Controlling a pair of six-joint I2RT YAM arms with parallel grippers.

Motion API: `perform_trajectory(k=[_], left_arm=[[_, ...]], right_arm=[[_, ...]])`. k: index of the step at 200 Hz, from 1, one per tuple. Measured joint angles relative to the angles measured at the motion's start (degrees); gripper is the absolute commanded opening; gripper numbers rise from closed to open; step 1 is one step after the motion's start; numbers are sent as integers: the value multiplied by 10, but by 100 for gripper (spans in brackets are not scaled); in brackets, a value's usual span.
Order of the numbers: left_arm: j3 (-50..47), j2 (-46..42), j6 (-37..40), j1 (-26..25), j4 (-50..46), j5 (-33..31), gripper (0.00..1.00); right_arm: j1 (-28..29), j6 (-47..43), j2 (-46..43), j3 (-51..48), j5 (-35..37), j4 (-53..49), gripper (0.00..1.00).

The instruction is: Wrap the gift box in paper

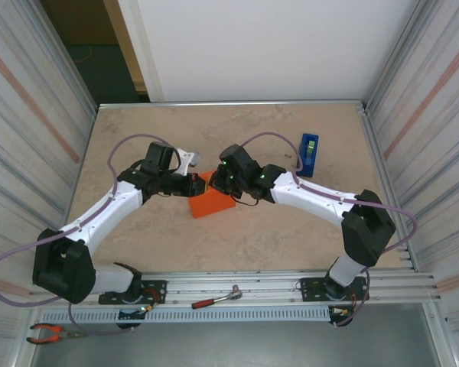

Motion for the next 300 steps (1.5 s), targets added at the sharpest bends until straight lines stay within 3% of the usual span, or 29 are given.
perform_trajectory(k=[22,78,129,300], left_arm=[[-1,-1,4,0,2,0,0],[-2,-1,11,0,4,-7,0],[-4,-3,11,2,5,-11,0],[-4,-2,13,3,6,-13,0]], right_arm=[[0,0,-3,-8,0,11,0],[0,-3,-5,-13,0,23,13],[0,-15,-5,-7,-2,18,20],[0,-44,-5,11,-3,-16,27]])
